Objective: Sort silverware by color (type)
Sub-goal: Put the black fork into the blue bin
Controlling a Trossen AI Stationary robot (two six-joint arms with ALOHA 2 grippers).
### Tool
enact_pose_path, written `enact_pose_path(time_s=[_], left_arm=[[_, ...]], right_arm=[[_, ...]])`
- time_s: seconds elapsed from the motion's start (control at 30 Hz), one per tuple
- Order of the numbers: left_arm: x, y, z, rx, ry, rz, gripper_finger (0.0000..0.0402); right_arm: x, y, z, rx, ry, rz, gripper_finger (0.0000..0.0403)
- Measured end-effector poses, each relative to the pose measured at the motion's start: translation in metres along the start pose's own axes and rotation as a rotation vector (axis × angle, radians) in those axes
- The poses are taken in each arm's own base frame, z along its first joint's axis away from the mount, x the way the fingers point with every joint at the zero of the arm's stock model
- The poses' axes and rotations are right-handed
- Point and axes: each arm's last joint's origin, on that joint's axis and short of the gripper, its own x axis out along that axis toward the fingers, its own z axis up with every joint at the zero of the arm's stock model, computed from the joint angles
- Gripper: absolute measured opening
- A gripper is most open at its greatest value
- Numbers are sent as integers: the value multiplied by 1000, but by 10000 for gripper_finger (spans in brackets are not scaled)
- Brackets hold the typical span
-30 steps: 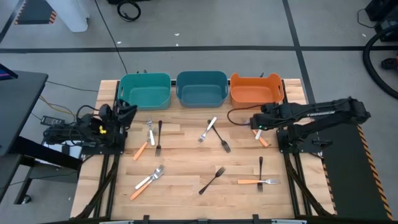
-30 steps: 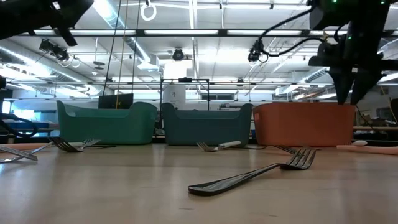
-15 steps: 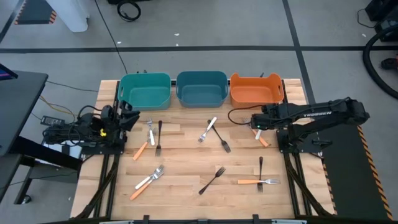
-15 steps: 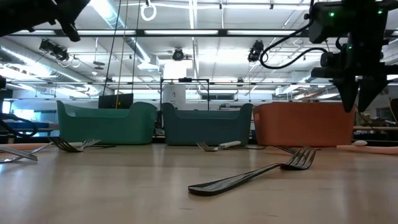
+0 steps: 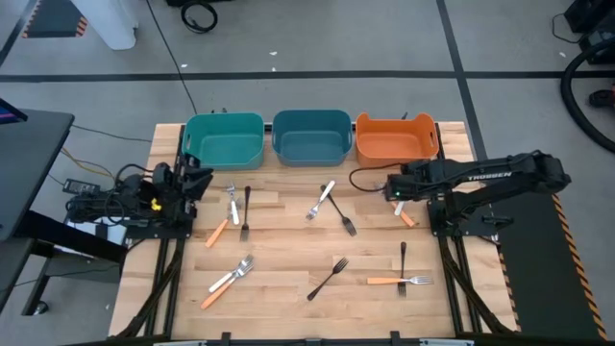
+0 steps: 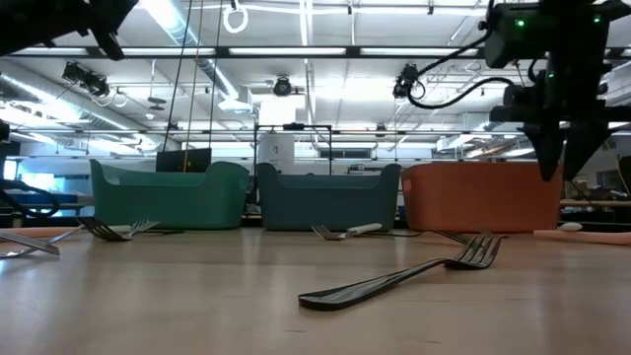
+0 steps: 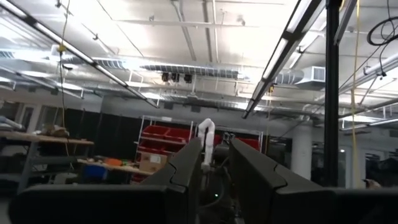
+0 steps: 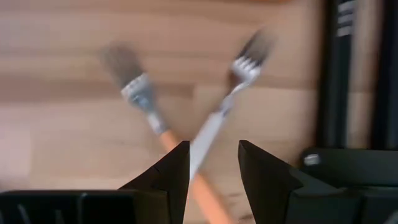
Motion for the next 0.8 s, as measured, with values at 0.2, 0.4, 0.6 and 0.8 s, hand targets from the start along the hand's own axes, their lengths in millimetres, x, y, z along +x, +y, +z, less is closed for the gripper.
enact_pose_path(time_s=[0.2, 0.4, 0.6, 0.8], left_arm=[[0, 0, 3, 4, -25, 4, 91], [0, 0, 3, 4, -32, 4, 91], [0, 0, 4, 41, -45, 4, 91], [0, 1, 4, 50, -45, 39, 91]], right_arm=[[9, 22, 2, -188, -9, 95, 145], [24, 30, 2, -351, -9, 3, 145], [39, 40, 1, -420, 22, -24, 145], [44, 66, -3, -401, 52, 203, 145]])
